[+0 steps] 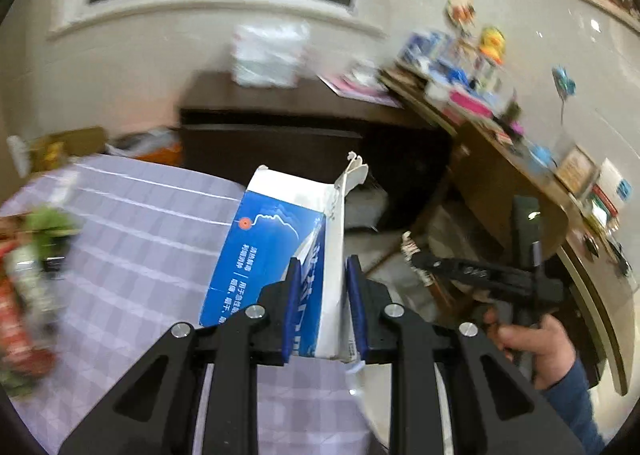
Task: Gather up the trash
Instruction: 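Carry both items over the blue bin and open both tools to drop them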
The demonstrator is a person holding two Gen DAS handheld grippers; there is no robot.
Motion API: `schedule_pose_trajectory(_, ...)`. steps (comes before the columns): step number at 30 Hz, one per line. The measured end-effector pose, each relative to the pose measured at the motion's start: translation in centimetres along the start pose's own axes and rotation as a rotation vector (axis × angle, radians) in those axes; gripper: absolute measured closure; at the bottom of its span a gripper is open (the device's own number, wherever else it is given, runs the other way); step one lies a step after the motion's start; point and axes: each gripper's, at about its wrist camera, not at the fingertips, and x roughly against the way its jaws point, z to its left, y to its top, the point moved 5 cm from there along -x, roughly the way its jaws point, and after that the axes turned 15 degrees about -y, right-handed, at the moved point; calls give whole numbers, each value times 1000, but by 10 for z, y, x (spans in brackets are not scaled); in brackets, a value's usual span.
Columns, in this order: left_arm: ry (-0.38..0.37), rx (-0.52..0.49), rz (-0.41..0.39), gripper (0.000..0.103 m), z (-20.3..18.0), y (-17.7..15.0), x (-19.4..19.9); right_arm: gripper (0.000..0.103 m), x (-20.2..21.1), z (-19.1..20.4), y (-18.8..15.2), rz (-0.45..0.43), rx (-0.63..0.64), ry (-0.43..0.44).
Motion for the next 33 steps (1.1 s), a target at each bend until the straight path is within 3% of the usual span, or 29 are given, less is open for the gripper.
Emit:
schedule_pose_trajectory(2,-47,20,67,81,-9,-1,-42,90,-21,-38,1,42,-79,-44)
schedule_pose_trajectory(5,-50,34,161,81,-18,-8,-104,90,-52,-74,-2,98,-157,-75)
schedule_pose_trajectory(14,-16,160,468,78,4,-51,-249,86,-138,-104,-12,239,-310,-40)
schedule_pose_trajectory(15,-10,171,494,76,7,-53,-259,78,-144,-109,-15,255,-334,-42)
schedule_pose_trajectory(16,4,173,509,69,9,-54,-263,52,-146,-116,-19,261,-362,-49)
schedule_pose_trajectory(17,34,171,525,39,11,-54,-268,38,-145,-121,-19,257,-382,-56)
schedule_pose_trajectory(18,63,162,524,14,13,-53,-268,30,-140,-126,-21,239,-401,-60)
schedule_pose_trajectory(19,91,141,491,12,13,-48,-263,30,-136,-129,-22,230,-406,-61)
schedule_pose_trajectory(20,96,125,461,12,13,-44,-256,29,-130,-132,-25,224,-407,-61)
schedule_pose_trajectory(22,90,116,441,12,10,-38,-249,14,-118,-137,-26,200,-406,-74)
schedule_pose_trajectory(23,88,118,431,12,8,-35,-244,11,-113,-139,-26,187,-404,-84)
schedule_pose_trajectory(33,106,-9,274,12,-28,-10,-175,7,-40,-113,-14,49,-272,-227)
